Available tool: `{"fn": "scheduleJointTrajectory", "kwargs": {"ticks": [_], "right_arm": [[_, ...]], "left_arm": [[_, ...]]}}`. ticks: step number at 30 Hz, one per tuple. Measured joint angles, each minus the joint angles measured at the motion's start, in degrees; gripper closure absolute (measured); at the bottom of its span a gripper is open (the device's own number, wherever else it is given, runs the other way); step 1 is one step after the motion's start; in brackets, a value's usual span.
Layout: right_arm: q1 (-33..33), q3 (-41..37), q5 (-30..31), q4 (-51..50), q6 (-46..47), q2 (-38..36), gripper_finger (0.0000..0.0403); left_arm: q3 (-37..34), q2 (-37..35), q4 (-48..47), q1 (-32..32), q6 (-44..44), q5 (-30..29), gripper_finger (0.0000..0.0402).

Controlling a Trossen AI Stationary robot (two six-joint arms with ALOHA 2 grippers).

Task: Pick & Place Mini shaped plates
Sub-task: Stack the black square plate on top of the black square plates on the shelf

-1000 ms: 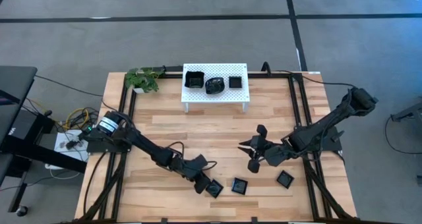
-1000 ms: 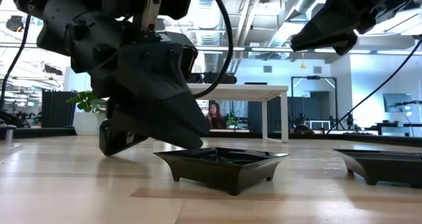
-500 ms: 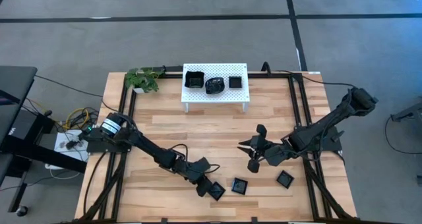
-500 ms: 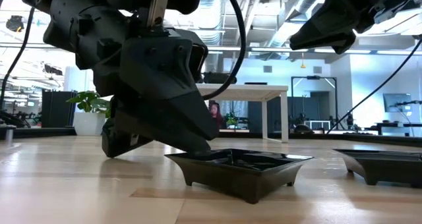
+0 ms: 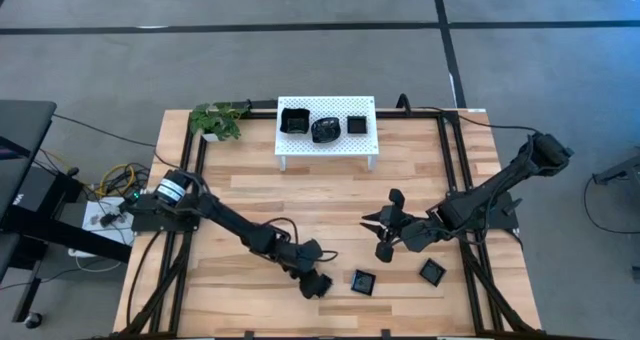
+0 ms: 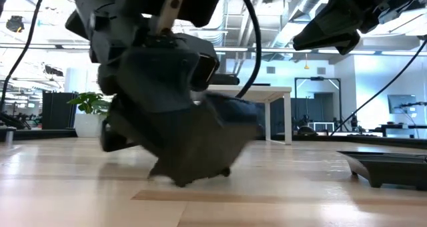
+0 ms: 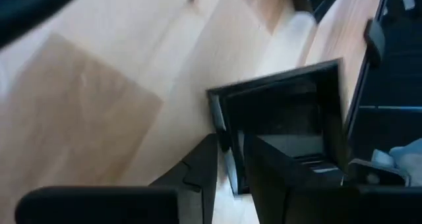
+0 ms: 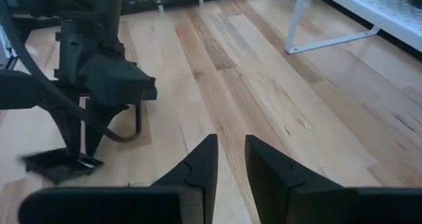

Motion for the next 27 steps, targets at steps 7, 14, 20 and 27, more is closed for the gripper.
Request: {"fn": "scheduleJointTrajectory", "kwargs": {"ticks": [7, 14, 20, 27], "right_arm": [[0.0, 0.0, 0.0, 0.0, 0.0, 0.0, 0.0331], [0.0, 0.0, 0.0, 0.0, 0.0, 0.0, 0.0331], [0.0, 0.0, 0.0, -0.2, -0.1, 0.0, 0.0331], [0.0, 0.0, 0.0, -0.4, 0.0, 0.0, 0.0331]], "left_arm": [[0.3, 0.0, -0.9, 0.6, -0.2, -1.2, 0.0325], [0.4, 0.1, -0.7, 0.6, -0.2, -1.7, 0.0325], [0.6, 1.2, 0.2, 0.5, -0.2, -1.4, 0.0328], [0.5, 0.1, -0.8, 0.7, 4.3, -1.6, 0.0389]]}}
